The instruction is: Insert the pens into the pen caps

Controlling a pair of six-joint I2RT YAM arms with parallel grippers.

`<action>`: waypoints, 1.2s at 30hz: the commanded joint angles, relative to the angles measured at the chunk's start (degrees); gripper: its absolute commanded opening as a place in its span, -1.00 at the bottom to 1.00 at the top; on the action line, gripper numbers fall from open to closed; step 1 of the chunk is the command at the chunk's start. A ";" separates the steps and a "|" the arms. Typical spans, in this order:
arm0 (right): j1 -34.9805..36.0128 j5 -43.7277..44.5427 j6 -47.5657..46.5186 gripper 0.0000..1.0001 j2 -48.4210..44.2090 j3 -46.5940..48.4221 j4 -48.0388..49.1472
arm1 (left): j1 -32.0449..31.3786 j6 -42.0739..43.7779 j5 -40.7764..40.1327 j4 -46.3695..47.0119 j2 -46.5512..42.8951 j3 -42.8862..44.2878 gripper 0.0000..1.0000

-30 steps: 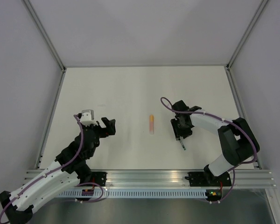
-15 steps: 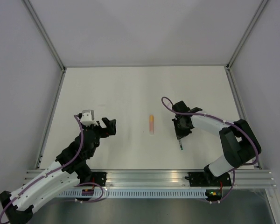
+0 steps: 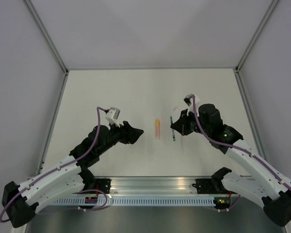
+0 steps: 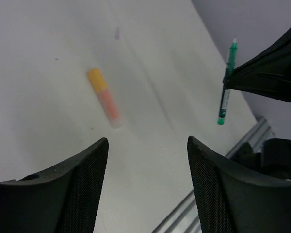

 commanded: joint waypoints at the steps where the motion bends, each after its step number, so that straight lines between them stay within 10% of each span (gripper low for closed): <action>1: 1.47 -9.63 2.74 -1.00 -4.92 -3.98 8.60 | 0.16 -6.93 14.71 11.66 5.21 5.24 0.41; 10: 3.58 -16.32 5.21 -1.00 -6.35 -2.75 13.17 | -0.10 -6.23 28.07 20.98 18.15 14.92 0.57; 22: 5.87 -15.97 7.49 -1.00 -4.68 -0.81 16.26 | -0.28 -5.97 29.84 24.42 22.20 15.19 0.29; 36: 12.81 -11.76 8.81 -1.00 -1.34 1.91 16.79 | -0.28 -7.20 28.78 22.22 22.20 15.45 -0.95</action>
